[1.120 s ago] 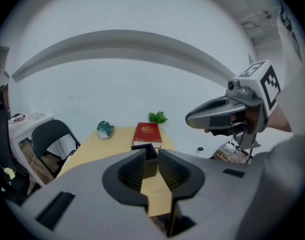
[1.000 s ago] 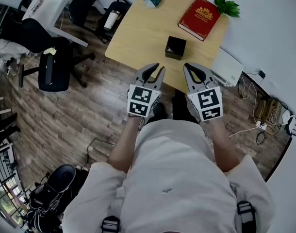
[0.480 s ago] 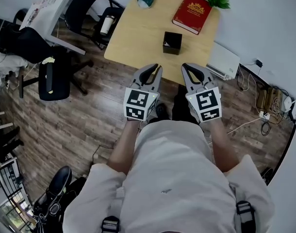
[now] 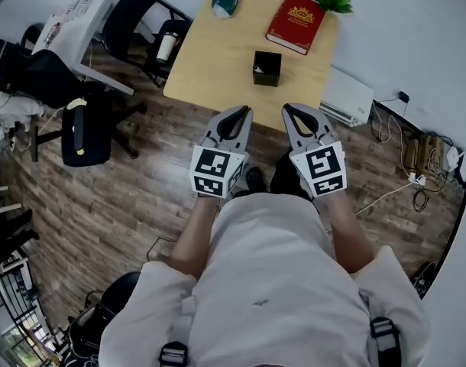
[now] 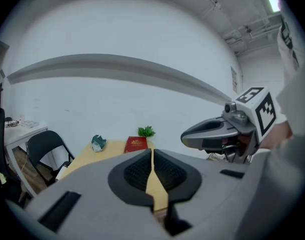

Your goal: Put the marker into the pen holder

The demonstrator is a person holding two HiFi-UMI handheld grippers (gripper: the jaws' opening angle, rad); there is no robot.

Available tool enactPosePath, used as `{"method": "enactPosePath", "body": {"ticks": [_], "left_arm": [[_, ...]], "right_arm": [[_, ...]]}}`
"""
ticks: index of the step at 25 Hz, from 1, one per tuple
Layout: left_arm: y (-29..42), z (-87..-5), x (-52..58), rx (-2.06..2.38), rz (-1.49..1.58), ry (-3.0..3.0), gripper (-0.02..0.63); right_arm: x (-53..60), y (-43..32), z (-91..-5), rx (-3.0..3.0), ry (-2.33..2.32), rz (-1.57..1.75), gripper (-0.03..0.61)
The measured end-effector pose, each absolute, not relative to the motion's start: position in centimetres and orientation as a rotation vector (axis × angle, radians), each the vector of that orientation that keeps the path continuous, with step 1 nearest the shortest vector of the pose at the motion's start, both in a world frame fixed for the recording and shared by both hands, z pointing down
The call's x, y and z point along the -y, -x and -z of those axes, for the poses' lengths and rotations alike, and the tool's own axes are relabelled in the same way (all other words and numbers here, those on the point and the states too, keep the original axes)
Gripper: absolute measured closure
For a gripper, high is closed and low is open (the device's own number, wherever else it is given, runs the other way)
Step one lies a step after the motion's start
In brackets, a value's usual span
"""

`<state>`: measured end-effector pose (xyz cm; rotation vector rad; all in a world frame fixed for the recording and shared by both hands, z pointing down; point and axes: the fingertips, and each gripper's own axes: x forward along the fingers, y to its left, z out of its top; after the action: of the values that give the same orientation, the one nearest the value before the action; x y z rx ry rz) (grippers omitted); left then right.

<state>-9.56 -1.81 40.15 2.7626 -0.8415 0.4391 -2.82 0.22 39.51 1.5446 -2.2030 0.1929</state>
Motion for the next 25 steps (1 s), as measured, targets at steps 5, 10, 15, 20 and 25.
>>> {"method": "enactPosePath", "body": {"ticks": [5,10,15,20,25], "left_arm": [[9.4,-39.6,1.0,0.838,-0.424,-2.772,0.600],[9.4,-39.2,0.3,0.841,-0.411,-2.774,0.601],[9.5,-38.9,-0.4,0.842,-0.404,-2.774,0.601],[9.6,-38.8,-0.7,0.848,-0.396,-2.773,0.601],[9.1,-38.6,-1.2,0.841,-0.393,-2.776,0.601]], "right_arm": [[-0.8,2.8,-38.8,2.211,-1.560,-0.175,0.578],[-1.5,3.1,-38.4,2.210,-1.556,-0.156,0.578],[-2.2,3.0,-38.4,2.204,-1.565,-0.148,0.578],[-2.5,2.9,-38.3,2.209,-1.575,-0.152,0.578],[-3.0,2.6,-38.0,2.209,-1.578,-0.146,0.578]]}}
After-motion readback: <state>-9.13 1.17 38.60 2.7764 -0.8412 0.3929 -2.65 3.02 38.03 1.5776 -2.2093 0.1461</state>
